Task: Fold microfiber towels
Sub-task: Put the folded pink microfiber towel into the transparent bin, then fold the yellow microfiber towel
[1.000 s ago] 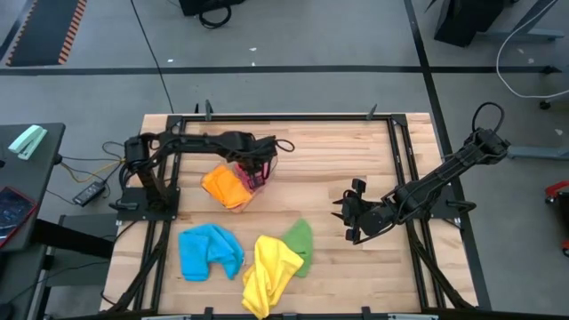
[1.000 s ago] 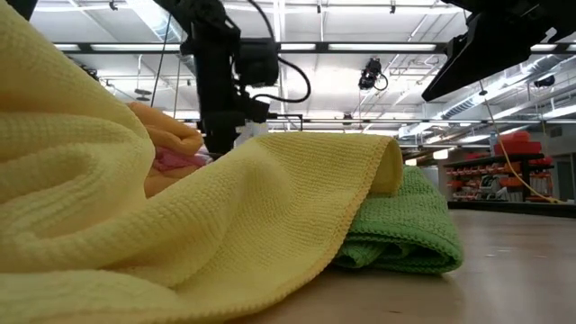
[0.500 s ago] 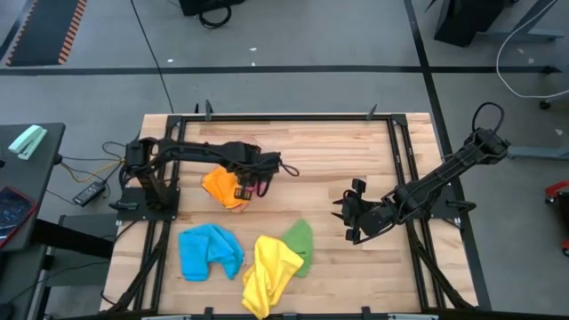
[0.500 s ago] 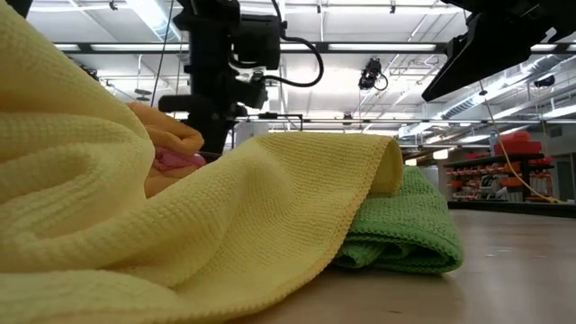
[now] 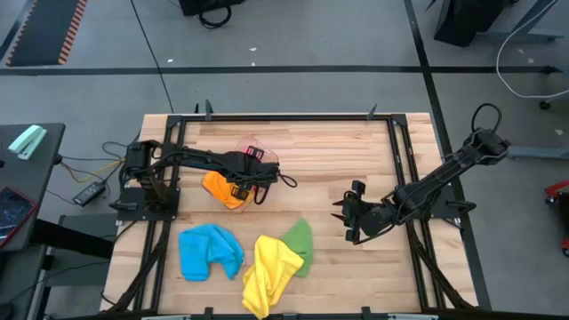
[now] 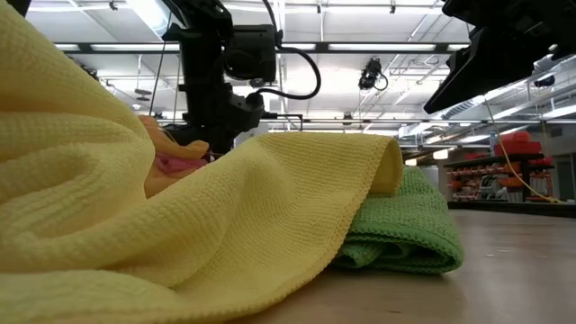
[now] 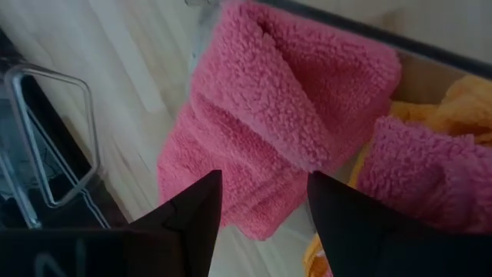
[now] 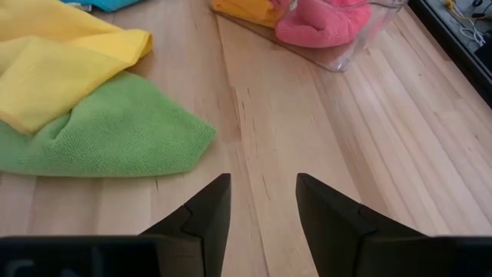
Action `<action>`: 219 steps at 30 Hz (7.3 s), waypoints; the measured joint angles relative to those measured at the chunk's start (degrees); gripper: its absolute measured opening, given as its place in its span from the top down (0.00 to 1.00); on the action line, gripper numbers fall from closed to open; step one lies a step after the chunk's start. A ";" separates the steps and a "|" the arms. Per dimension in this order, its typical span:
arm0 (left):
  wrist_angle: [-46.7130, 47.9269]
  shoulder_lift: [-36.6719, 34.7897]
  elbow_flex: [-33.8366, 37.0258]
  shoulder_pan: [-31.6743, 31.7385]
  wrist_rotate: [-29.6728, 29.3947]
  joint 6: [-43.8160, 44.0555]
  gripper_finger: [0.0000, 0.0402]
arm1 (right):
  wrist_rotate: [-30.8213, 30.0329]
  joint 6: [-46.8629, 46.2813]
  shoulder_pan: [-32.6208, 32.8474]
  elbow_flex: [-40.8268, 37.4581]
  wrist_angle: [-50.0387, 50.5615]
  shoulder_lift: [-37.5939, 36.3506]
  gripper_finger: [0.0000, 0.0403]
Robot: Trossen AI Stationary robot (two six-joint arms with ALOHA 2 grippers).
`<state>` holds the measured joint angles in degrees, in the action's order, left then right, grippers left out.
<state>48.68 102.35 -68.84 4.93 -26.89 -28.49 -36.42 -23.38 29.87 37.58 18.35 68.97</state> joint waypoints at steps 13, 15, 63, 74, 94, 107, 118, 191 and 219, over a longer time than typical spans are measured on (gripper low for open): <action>-2.84 0.00 0.00 0.13 6.49 3.37 0.79 | 0.01 0.87 0.00 -0.22 -0.52 -0.01 0.61; -3.48 0.00 0.00 0.20 6.69 4.96 0.88 | 0.01 0.86 0.00 -0.22 -0.57 0.00 0.61; -6.15 2.08 -3.98 1.22 16.24 18.18 0.76 | 0.04 1.93 0.00 -0.24 -2.45 -0.02 0.61; -3.92 3.14 -3.98 1.18 8.38 10.45 0.69 | 0.04 1.95 0.00 -0.24 -2.50 0.00 0.61; -5.22 4.48 -4.00 1.29 5.00 6.19 0.72 | 0.04 1.98 0.01 -0.22 -2.63 0.00 0.61; -6.06 6.95 -3.86 1.40 6.41 5.30 0.74 | 0.04 2.06 0.02 -0.22 -2.84 -0.01 0.61; -5.61 6.88 -3.89 1.20 6.65 5.65 0.96 | 0.04 2.37 0.02 -0.22 -3.09 0.00 0.61; -4.00 -1.18 -16.11 -14.92 24.61 28.34 0.75 | 12.48 21.67 0.11 -2.36 -30.66 14.98 0.61; -7.94 -1.09 -16.02 -20.28 19.25 30.81 0.78 | 30.89 40.08 0.27 6.75 -46.11 34.68 0.61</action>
<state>40.74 101.25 -84.86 -15.35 -7.64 2.32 -5.53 16.69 30.14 44.33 -27.76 103.65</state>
